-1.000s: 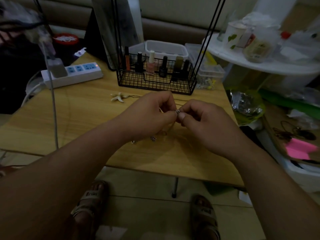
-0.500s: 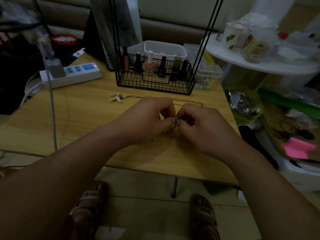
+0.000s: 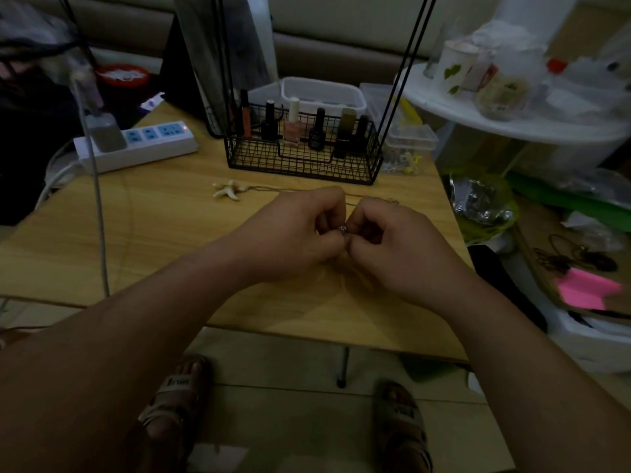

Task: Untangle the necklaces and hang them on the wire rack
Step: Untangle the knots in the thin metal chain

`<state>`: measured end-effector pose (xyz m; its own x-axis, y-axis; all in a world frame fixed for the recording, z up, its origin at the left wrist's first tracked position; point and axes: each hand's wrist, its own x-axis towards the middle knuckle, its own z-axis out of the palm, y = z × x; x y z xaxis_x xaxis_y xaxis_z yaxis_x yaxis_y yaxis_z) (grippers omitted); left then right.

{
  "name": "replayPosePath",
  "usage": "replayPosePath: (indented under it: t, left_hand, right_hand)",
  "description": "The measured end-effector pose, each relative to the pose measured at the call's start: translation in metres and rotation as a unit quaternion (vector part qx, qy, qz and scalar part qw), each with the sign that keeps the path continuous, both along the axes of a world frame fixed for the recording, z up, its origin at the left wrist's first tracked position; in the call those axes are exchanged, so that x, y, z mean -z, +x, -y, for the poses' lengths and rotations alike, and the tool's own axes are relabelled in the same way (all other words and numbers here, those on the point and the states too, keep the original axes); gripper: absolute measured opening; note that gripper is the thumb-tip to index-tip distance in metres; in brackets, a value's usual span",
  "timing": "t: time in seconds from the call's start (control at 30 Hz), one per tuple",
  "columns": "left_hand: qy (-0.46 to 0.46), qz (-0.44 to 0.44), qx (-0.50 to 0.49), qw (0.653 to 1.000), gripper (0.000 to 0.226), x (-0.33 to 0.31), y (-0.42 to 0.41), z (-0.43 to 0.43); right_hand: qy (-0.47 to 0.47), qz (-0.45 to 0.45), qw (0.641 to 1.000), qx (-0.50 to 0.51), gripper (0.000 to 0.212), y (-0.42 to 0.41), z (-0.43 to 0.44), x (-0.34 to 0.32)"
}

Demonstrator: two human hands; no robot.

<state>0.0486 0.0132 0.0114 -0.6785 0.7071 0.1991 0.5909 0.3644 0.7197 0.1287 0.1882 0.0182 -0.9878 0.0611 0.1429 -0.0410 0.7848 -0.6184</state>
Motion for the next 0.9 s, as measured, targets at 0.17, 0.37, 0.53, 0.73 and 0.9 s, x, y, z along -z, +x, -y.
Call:
replayPosePath:
  t: [0.17,0.37,0.53,0.73,0.9]
  left_hand:
    - [0.044,0.12,-0.006,0.992,0.007,-0.008,0.002,-0.001]
    - [0.029,0.116,-0.014,0.993,0.005,-0.006,0.002,-0.002]
    - [-0.004,0.005,-0.043,0.999,0.011,0.0,0.004,-0.006]
    - [-0.019,-0.044,-0.062,0.997,0.012,-0.005,0.012,-0.004]
    - [0.003,-0.01,-0.08,0.997,0.012,-0.01,0.018,0.0]
  right_hand:
    - [-0.121,0.027,0.992,-0.02,0.003,-0.002,-0.003,-0.005]
    - [-0.088,0.021,0.996,-0.006,0.004,-0.003,-0.006,0.0]
    - [-0.036,0.014,0.999,0.011,0.007,-0.005,-0.006,0.003]
    - [0.002,-0.001,1.0,0.025,0.003,-0.002,-0.001,0.002]
    - [-0.02,-0.04,0.999,0.015,0.004,0.005,0.004,0.0]
